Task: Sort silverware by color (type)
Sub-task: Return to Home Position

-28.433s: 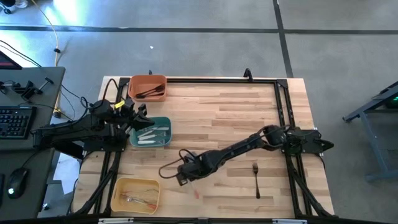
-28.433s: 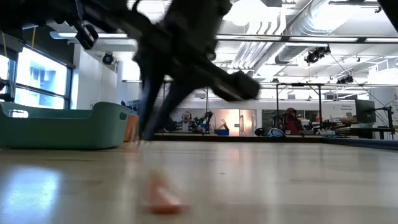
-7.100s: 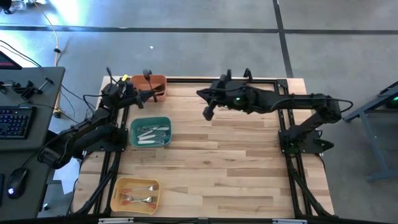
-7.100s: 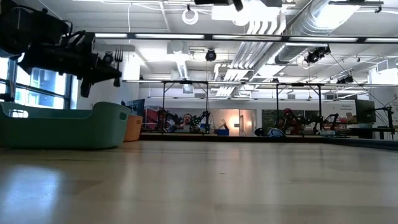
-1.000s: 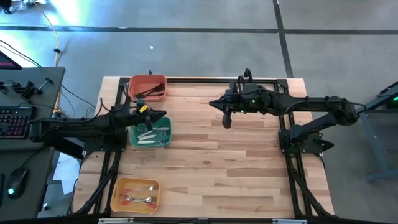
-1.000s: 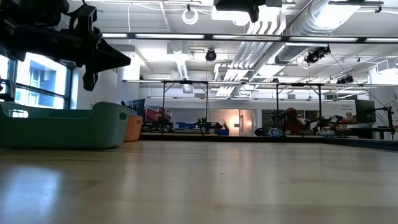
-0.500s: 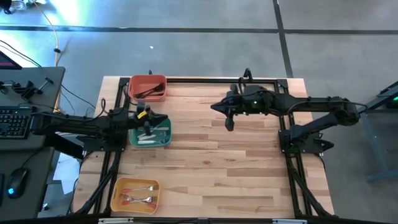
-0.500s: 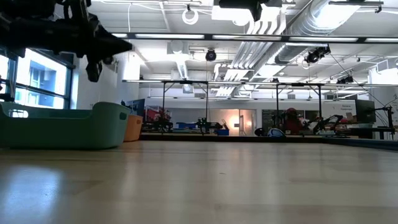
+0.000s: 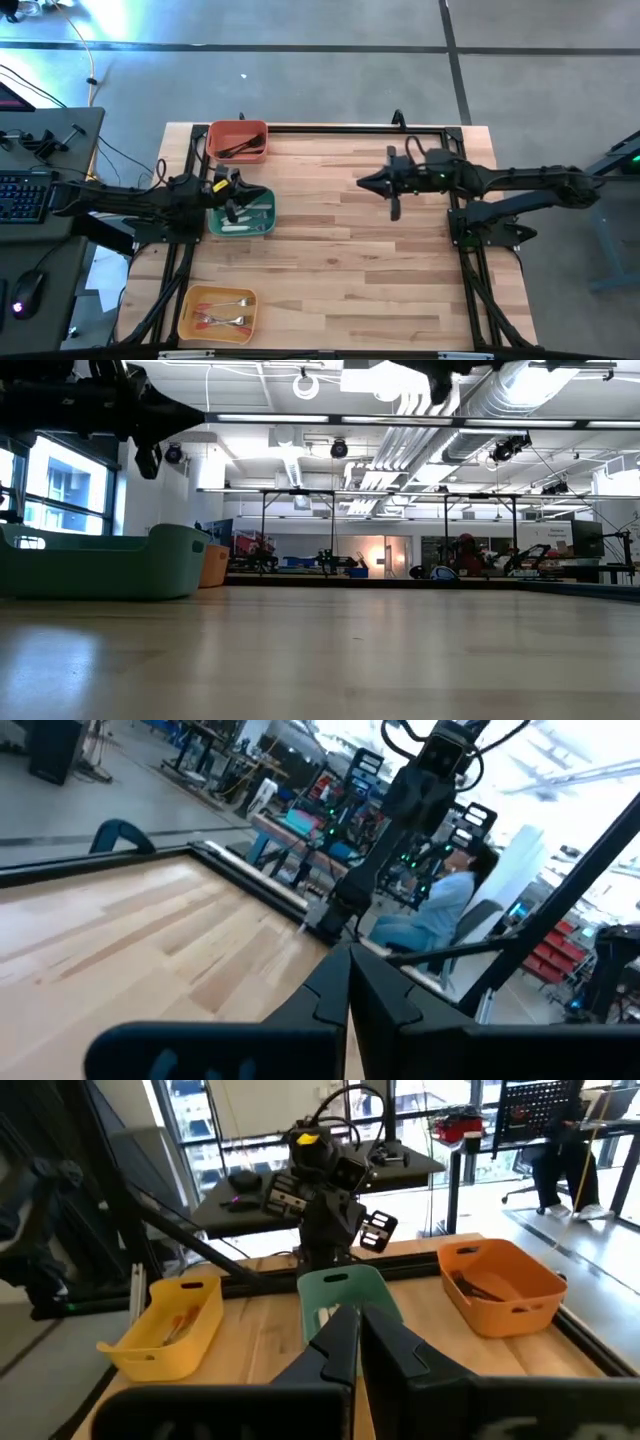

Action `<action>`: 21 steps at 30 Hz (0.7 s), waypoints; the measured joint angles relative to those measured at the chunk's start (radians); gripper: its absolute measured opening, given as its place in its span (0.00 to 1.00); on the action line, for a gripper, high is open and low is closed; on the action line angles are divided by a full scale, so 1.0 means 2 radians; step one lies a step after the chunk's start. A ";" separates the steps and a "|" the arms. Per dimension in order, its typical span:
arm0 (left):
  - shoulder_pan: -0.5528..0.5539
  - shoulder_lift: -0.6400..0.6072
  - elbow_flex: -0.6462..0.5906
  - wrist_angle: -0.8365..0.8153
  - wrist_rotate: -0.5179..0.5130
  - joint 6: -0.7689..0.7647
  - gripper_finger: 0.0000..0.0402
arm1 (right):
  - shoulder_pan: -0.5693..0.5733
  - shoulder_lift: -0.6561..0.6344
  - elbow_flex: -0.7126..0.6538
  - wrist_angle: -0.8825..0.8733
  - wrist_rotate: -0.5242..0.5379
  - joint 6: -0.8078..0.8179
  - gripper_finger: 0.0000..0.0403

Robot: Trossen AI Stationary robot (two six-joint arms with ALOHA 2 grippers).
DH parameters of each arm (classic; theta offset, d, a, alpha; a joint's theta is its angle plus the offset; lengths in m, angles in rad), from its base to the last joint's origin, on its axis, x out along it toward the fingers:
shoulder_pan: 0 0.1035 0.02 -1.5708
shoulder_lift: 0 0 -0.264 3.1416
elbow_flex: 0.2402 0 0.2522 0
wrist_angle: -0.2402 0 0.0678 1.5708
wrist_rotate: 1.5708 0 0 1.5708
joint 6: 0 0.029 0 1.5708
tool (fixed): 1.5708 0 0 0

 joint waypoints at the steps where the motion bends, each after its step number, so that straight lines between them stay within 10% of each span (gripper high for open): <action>1: 0.001 -0.004 0.000 -0.008 0.000 0.003 0.00 | 0.000 -0.012 -0.015 0.008 0.000 0.006 0.00; 21: 0.001 -0.035 0.000 -0.027 0.006 -0.035 0.00 | 0.000 -0.233 -0.213 0.029 0.004 0.002 0.00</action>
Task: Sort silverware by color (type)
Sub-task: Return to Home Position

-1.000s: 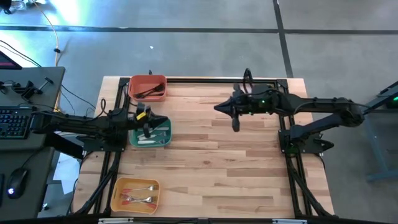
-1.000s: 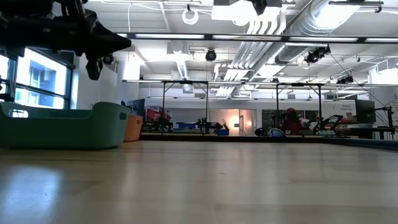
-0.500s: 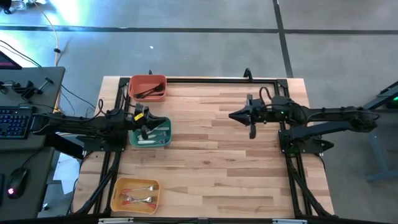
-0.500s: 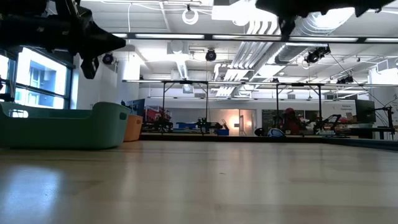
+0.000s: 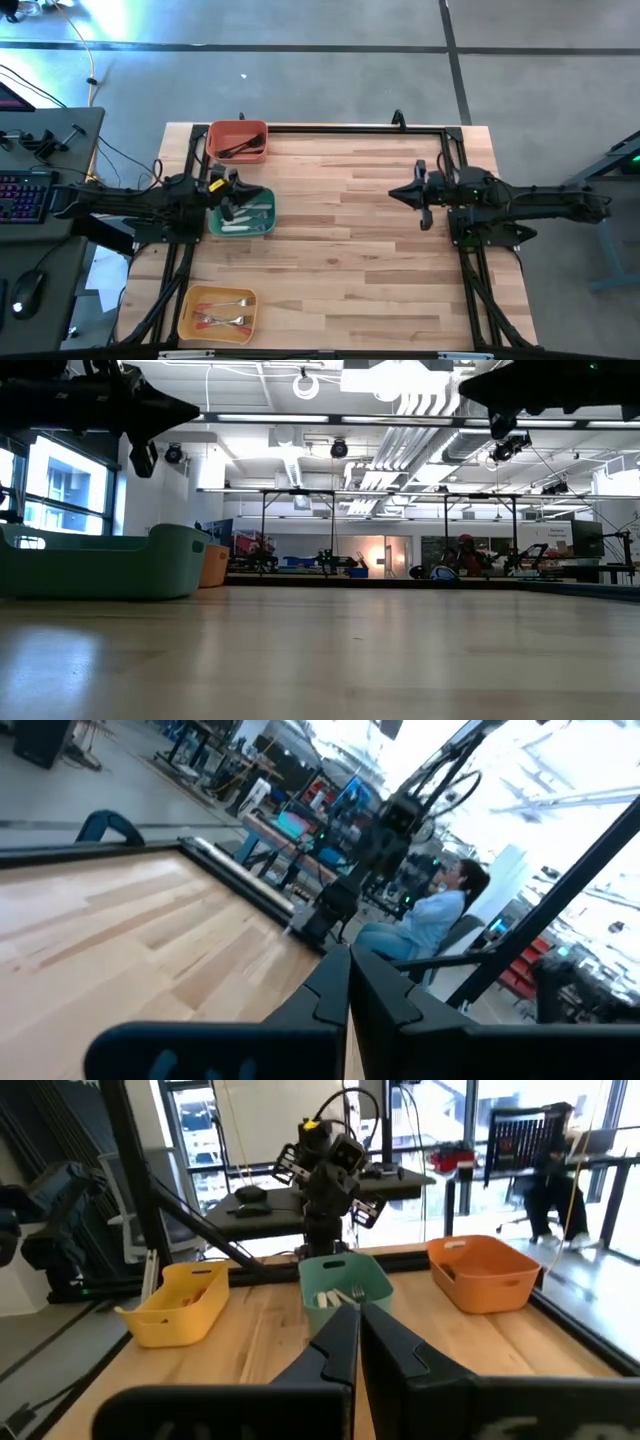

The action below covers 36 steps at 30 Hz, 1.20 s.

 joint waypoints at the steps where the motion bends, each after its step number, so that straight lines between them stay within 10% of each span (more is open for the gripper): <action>1: 0.000 -0.004 0.000 0.002 -0.002 0.000 0.00 | 0.000 -0.012 -0.008 0.000 0.000 -0.006 0.00; 20: 0.000 -0.035 0.000 -0.004 -0.003 -0.027 0.00 | -0.002 -0.274 -0.170 0.006 0.034 0.010 0.00; 36: 0.000 -0.038 0.000 -0.003 0.008 -0.036 0.00 | -0.032 -0.277 -0.170 -0.043 0.075 0.004 0.00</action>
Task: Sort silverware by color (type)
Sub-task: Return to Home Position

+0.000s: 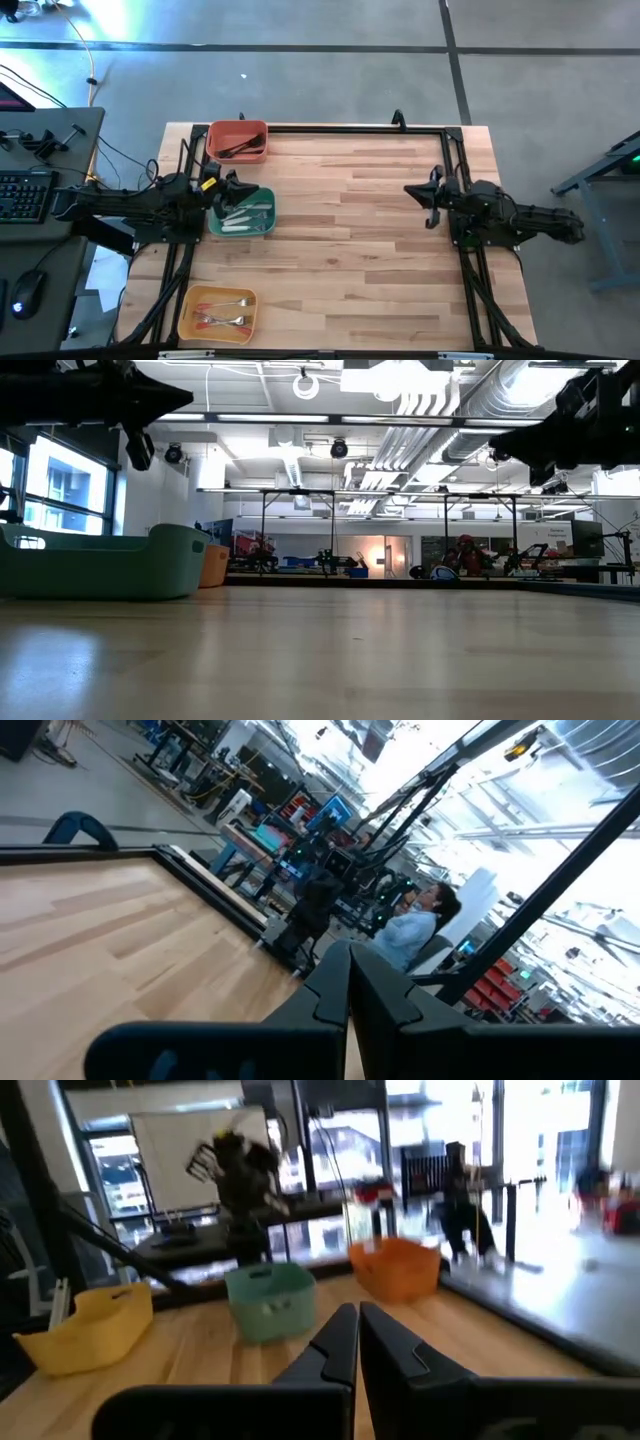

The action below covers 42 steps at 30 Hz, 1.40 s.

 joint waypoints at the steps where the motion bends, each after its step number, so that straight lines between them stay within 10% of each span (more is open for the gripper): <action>1: 0.000 0.000 0.000 -0.001 0.000 0.002 0.00 | -0.001 0.000 0.000 -0.011 0.000 0.008 0.00; 10: 0.001 -0.051 0.000 -0.016 0.051 0.039 0.00 | -0.003 0.006 0.000 -0.052 -0.008 0.018 0.00; 23: 0.025 -0.202 -0.001 -0.168 -0.058 0.165 0.00 | -0.003 0.006 0.001 -0.053 -0.008 0.018 0.00; 42: 0.063 -0.202 0.000 -0.228 -0.120 0.193 0.00 | -0.003 0.007 0.001 -0.053 -0.007 0.018 0.00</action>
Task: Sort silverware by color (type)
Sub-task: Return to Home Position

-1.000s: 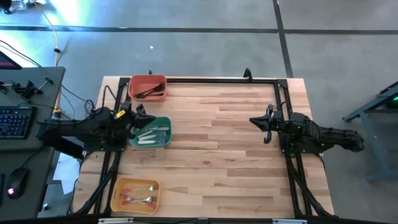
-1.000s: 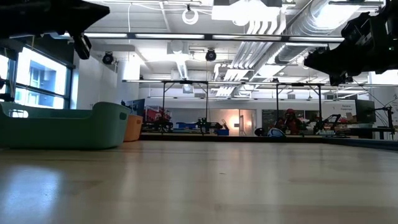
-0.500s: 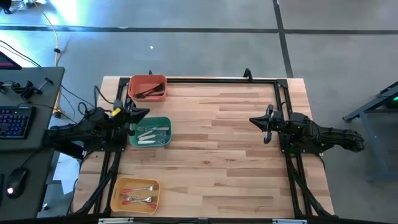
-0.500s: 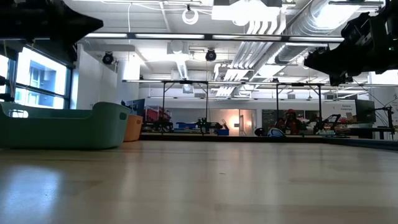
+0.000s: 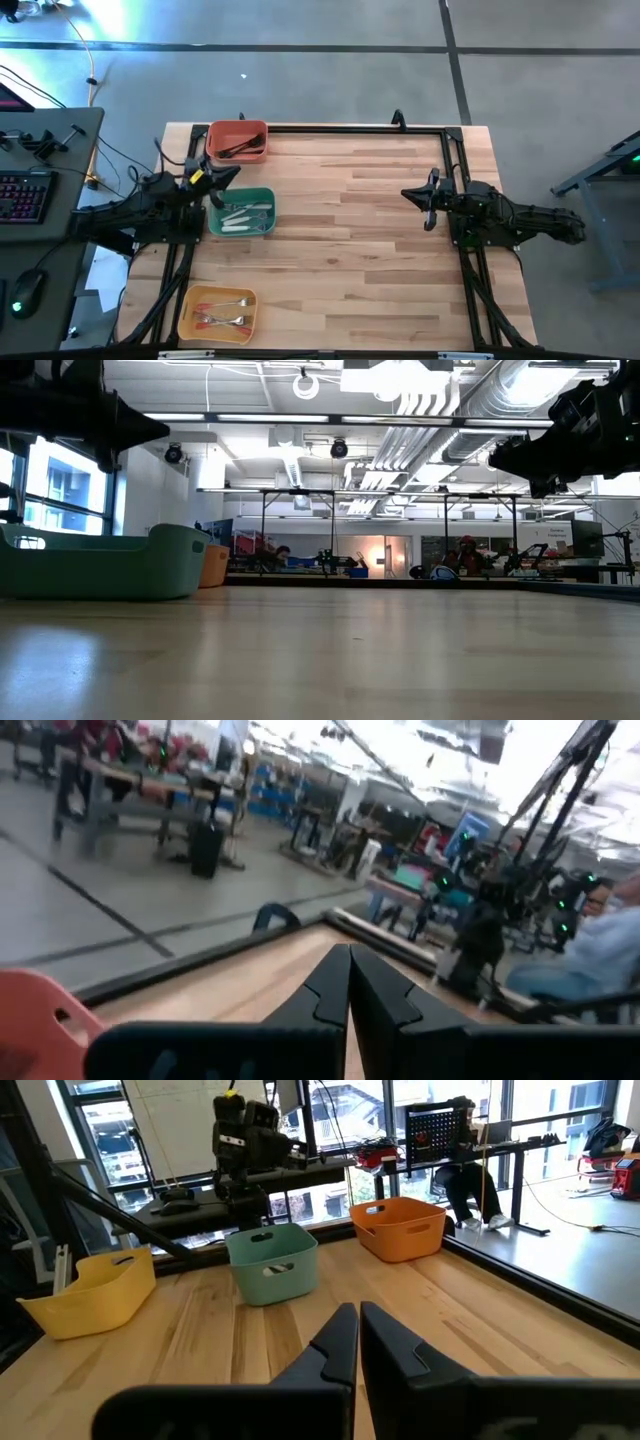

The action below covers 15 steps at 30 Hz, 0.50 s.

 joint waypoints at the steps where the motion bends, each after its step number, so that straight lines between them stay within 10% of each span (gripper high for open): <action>1: 0.000 0.000 0.000 -0.007 0.004 -0.006 0.00 | 0.000 0.000 0.000 0.000 0.000 0.000 0.00; 15: 0.000 0.000 0.000 -0.025 0.021 -0.040 0.00 | 0.000 0.000 0.000 0.000 0.000 0.000 0.00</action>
